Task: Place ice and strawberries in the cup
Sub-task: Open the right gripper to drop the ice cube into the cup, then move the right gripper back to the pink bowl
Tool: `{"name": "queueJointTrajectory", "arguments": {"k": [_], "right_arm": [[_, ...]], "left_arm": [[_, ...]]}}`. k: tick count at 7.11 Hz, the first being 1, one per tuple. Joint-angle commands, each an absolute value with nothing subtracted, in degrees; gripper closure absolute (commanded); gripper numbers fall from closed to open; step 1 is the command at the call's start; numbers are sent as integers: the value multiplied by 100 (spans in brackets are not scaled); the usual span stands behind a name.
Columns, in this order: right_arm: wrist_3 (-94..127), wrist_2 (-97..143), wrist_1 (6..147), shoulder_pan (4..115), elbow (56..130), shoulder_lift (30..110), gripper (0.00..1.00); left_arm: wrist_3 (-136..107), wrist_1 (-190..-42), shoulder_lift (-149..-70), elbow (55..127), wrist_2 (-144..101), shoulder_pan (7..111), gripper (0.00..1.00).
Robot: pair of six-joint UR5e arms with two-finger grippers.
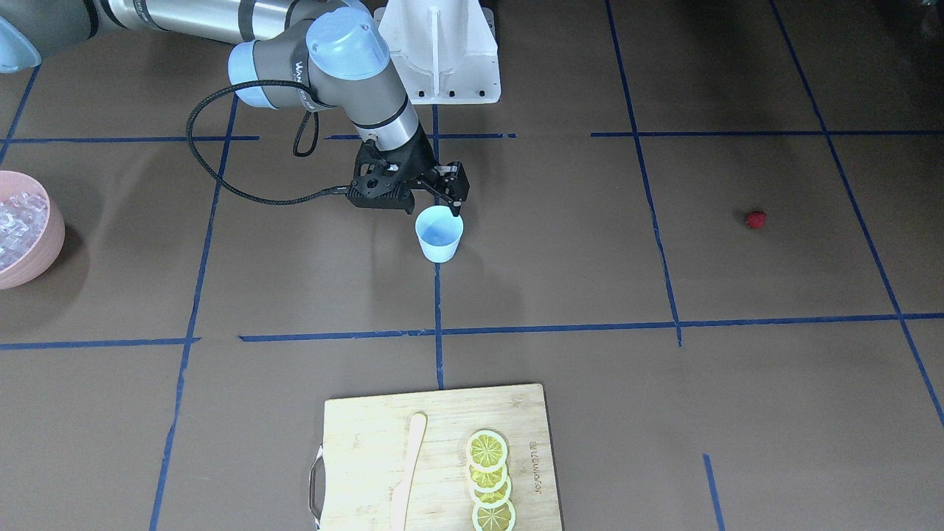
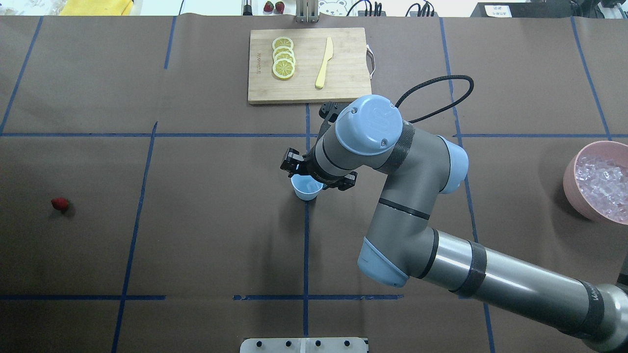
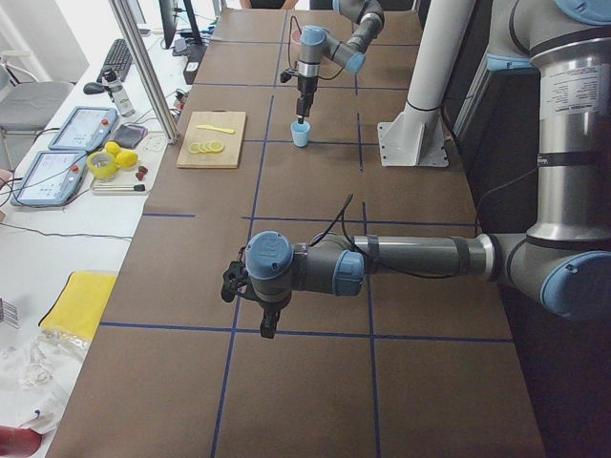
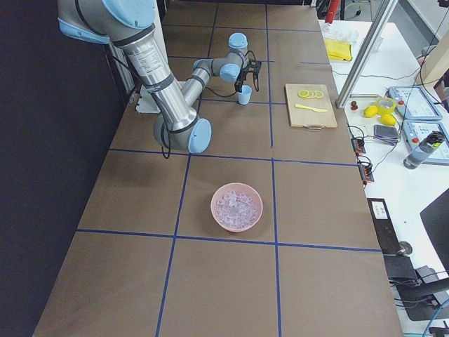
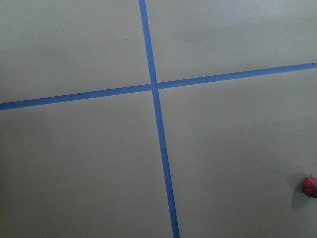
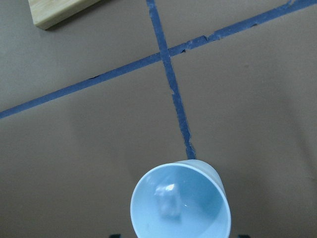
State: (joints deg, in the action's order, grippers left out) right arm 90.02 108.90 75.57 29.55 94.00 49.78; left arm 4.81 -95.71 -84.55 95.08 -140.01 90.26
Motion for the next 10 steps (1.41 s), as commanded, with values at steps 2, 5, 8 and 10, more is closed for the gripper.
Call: {"name": "queueJointTrajectory", "arguments": {"k": [2,5,8,10], "right_arm": [[8983,11160,7602,3328,10066,5497,20],[8074,12093,7690,4542,11221,7034,19],[5618,12619,7577,5533,11837,9036,18],[3847,12639,7585,6237,11778,9998,15]], "left_arm": [[475,-9563,-8455,9501,-14001,9026,0],[466,-9571,-8455,9553,-14010,9026,0],[27,-9799,-8446,9554,-14150,8983,0],[26,-9835,-8429,9545,-14150,8982,0]]}}
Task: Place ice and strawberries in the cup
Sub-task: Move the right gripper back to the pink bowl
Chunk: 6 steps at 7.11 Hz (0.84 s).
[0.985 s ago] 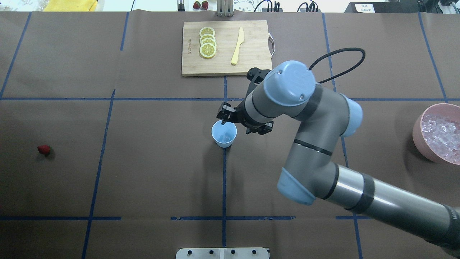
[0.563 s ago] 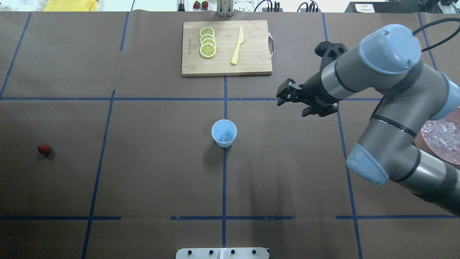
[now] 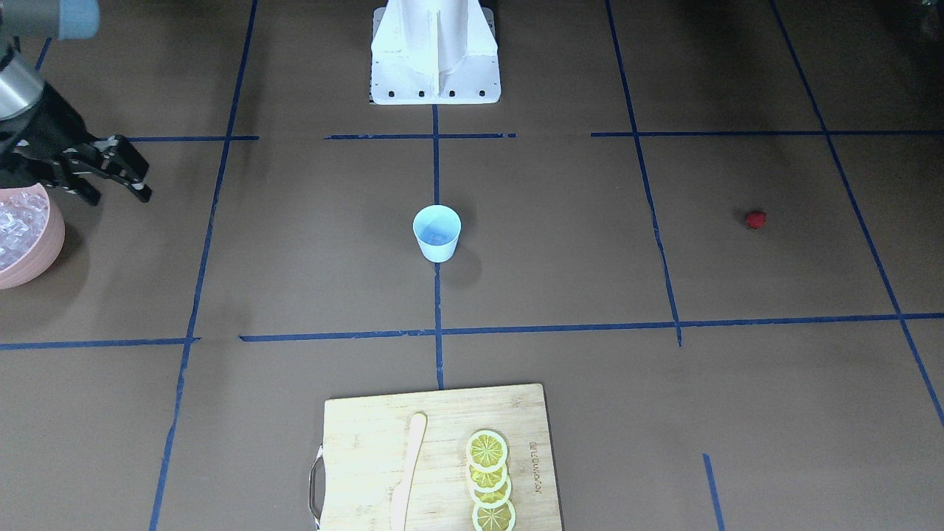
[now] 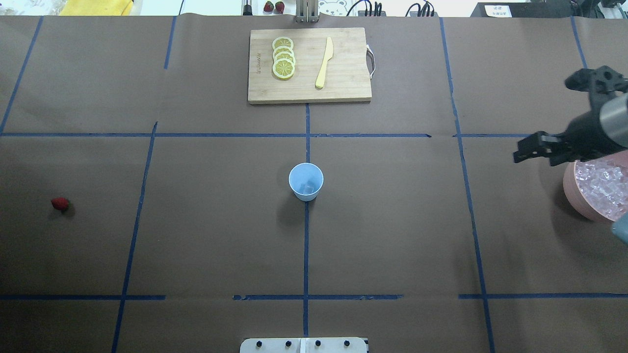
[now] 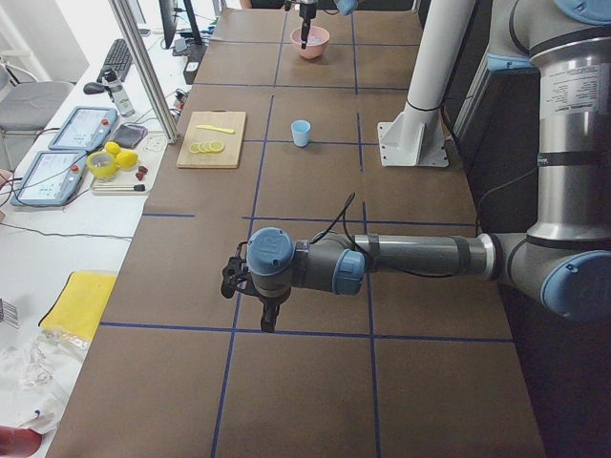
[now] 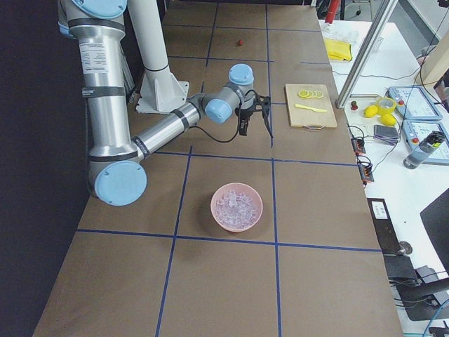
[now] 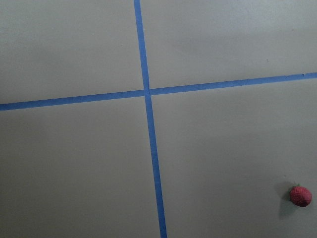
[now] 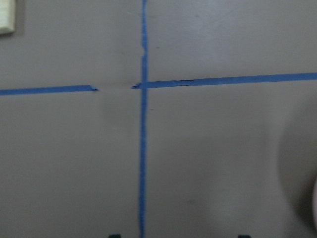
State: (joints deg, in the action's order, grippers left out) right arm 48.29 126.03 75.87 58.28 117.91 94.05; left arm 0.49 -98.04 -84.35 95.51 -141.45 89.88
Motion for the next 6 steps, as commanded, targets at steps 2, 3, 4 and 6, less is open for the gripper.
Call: {"name": "queueJointTrajectory", "arguments": {"k": [2,3,4,6], "right_arm": [[2668,12804,7576,6774,11235,10378,11],[2637,12849,7576,6802,11093,10389,10],[2672,12858,7480,6803,10866,10345,10],[2698,12858,6990,6794,10366,10318,10]], "left_arm": [[35,-9835,-8429,9536,-14150,8974,0],[35,-9835,-8429,9527,-14150,8965,0],[35,-9835,-8429,9527,-14150,8956,0],[35,-9835,-8429,9519,-14150,8947,0]]}}
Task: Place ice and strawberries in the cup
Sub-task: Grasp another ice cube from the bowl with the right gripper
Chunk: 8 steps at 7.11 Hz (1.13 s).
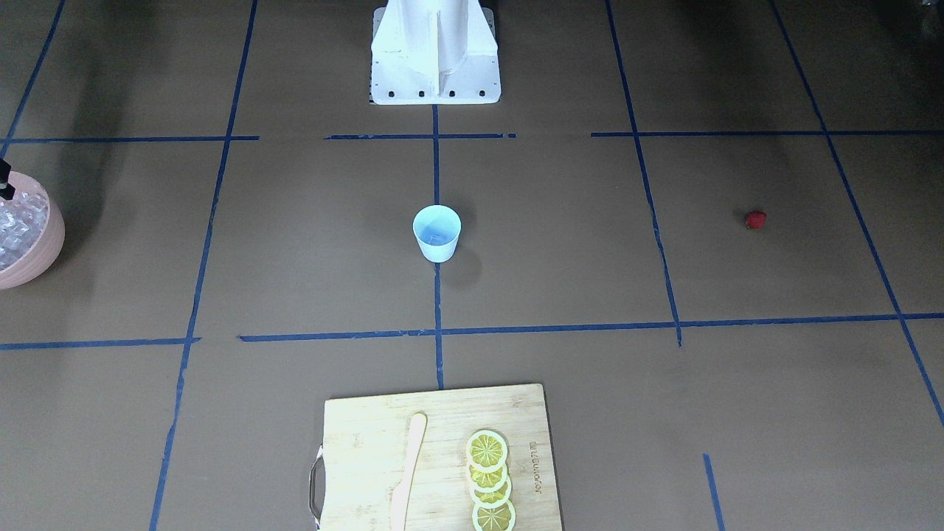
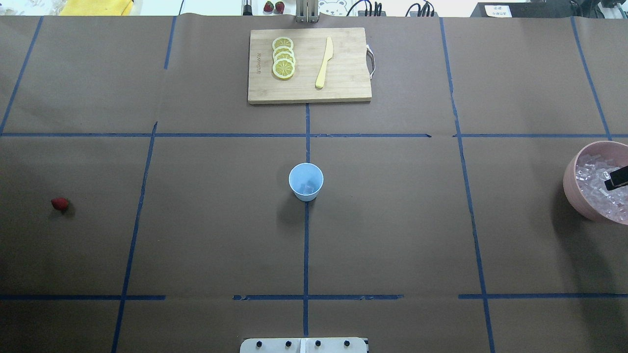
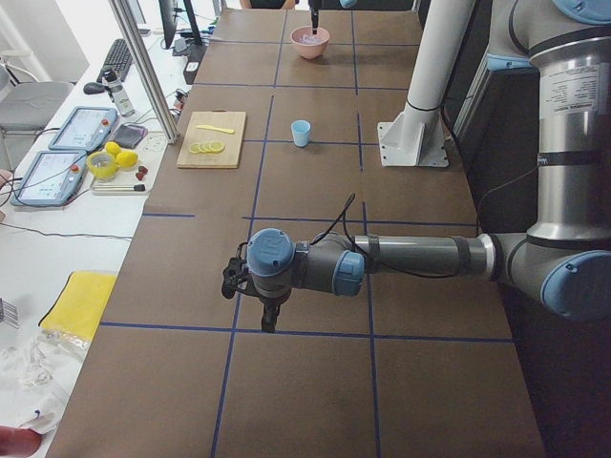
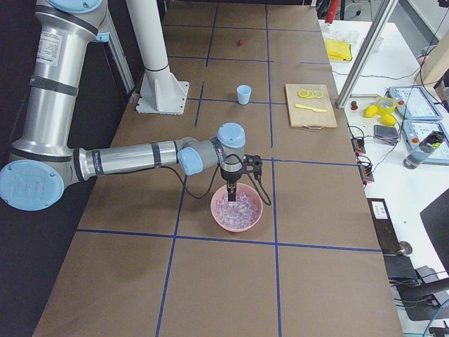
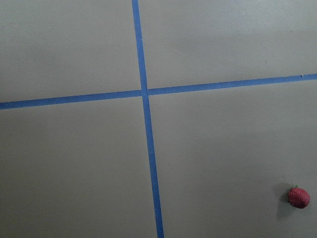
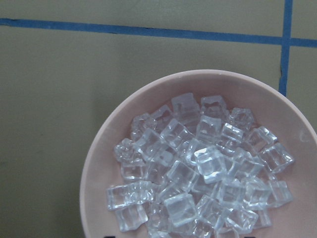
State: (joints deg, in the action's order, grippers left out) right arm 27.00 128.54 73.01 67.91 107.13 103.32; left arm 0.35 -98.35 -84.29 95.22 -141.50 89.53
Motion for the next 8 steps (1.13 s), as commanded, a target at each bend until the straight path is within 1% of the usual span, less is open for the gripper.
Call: {"name": "queueJointTrajectory", "arguments": {"k": [1,5,7,8], "right_arm": [[2716,12867,6509,6794,10014,10310,10],[3138,13157,6372,6698,9915,10204,12],[3146,13157,6363,6558,9914,10204,16],[3138,13157,6372,6539,9914,10204,22]], "left_arm": [[35,-9835,-8429,9519,-14150,8939,0],[44,-9835,-8429,9519,-14150,8938,0],[44,-9835,-8429,9519,-14150,8938,0],[53,-9835,-8429,9510,-14142,8938,0]]}}
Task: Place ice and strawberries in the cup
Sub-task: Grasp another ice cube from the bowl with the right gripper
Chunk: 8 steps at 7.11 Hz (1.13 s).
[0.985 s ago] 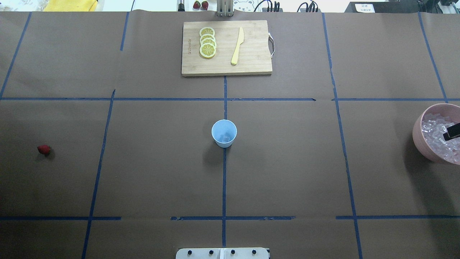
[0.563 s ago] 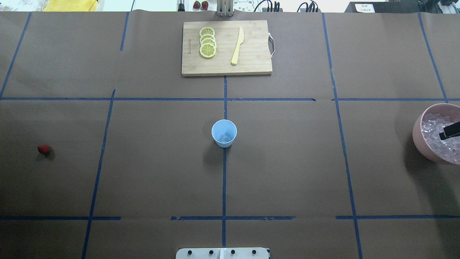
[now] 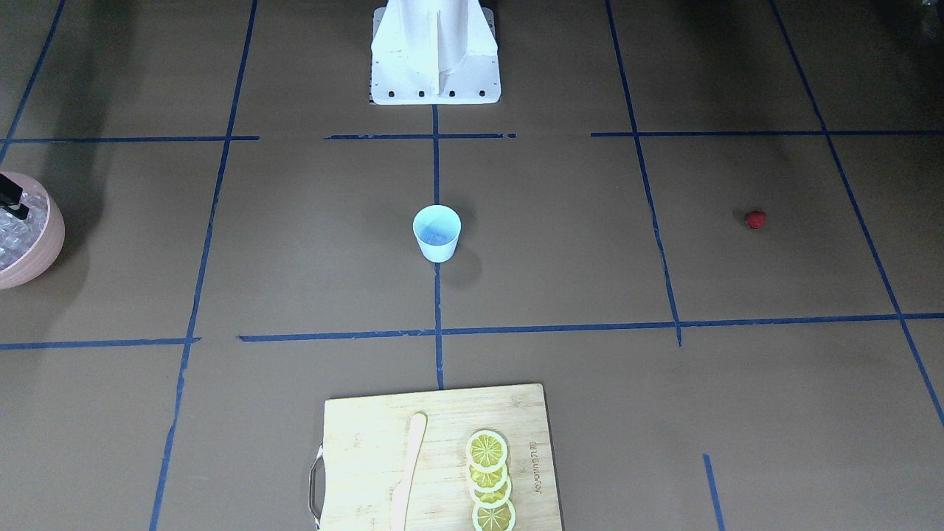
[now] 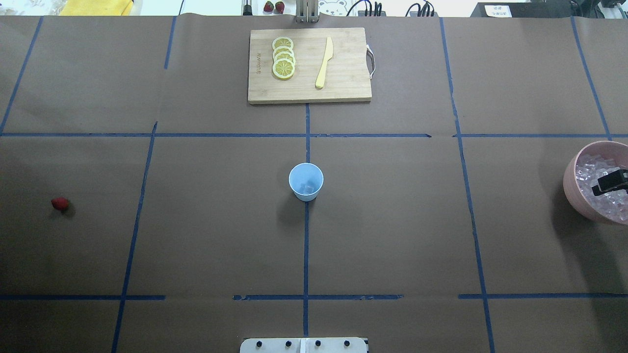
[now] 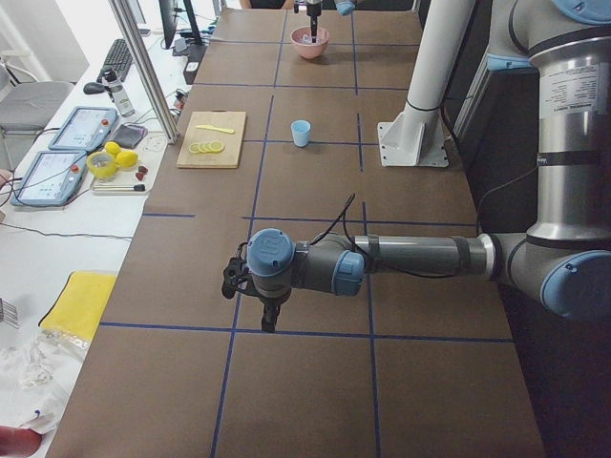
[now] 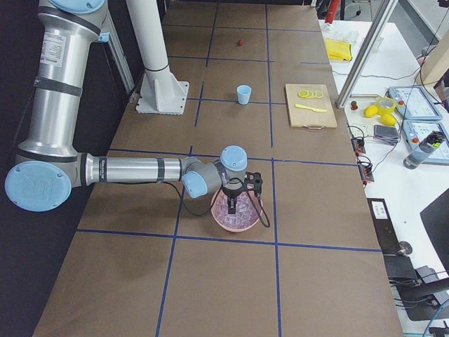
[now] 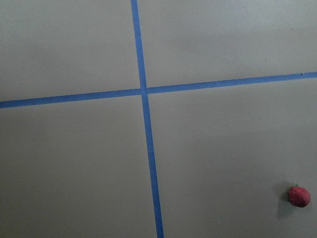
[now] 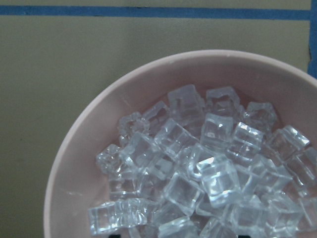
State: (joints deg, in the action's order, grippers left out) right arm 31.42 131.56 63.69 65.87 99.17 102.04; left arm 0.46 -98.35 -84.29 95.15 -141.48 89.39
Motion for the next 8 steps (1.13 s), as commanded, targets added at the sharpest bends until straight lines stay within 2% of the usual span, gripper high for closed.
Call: {"name": "queueJointTrajectory", "arguments": {"k": [1,2,3,4,7,8], "right_arm": [[3155,13157,6363,6539,9923,10195,38],[3103,13157,6363,6548,9905,10126,48],[3076,13149,6363,6548,9879,10108,49],[3076,13148,6363,6548,9888,10107,55],[3067,13140,6354,6574,9914,10134,95],[3067,13148,6337,6626,9975,10151,99]], "left_arm": [[53,-9835,-8429,9510,-14142,8938,0],[44,-9835,-8429,9510,-14150,8938,0],[44,-9835,-8429,9510,-14150,8938,0],[53,-9835,-8429,9510,-14142,8938,0],[44,-9835,-8429,9501,-14150,8938,0],[44,-9835,-8429,9501,-14142,8938,0]]}}
